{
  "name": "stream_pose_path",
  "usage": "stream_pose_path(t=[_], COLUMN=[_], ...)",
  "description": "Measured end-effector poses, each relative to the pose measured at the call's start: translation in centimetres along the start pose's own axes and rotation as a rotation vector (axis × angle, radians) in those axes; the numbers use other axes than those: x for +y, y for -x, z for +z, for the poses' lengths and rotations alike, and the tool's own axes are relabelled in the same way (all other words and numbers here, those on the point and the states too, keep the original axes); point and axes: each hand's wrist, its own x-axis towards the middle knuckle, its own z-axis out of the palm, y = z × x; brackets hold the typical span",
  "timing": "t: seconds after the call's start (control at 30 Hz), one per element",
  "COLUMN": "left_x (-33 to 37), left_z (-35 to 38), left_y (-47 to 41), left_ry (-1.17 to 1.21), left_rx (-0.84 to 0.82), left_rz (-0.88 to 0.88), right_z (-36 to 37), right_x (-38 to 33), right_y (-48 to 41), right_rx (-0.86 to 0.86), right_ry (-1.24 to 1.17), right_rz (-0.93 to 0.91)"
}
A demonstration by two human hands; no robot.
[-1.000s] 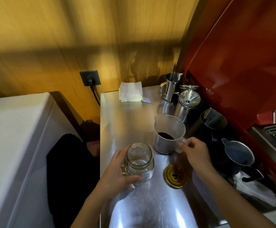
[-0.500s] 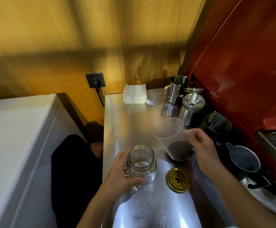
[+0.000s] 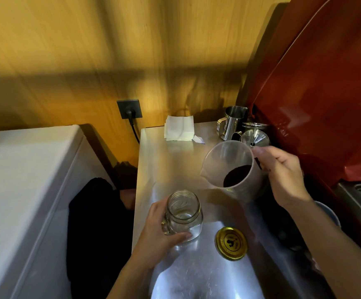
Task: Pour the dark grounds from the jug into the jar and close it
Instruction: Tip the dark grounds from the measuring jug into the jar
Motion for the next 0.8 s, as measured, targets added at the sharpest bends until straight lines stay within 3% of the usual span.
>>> stream_pose_path(t=[0.37, 0.8], left_x=[-0.5, -0.2], left_z=[0.1, 0.1], left_y=[-0.1, 0.0], left_ry=[-0.027, -0.060], left_rx=[0.006, 0.000], left_rz=[0.012, -0.022], right_z=[3.0, 6.8], right_x=[-4.8, -6.2], right_y=[-2.0, -2.1], right_rx=[-0.408, -0.670], right_ry=[0.545, 0.830], right_rz=[-0.275, -0.521])
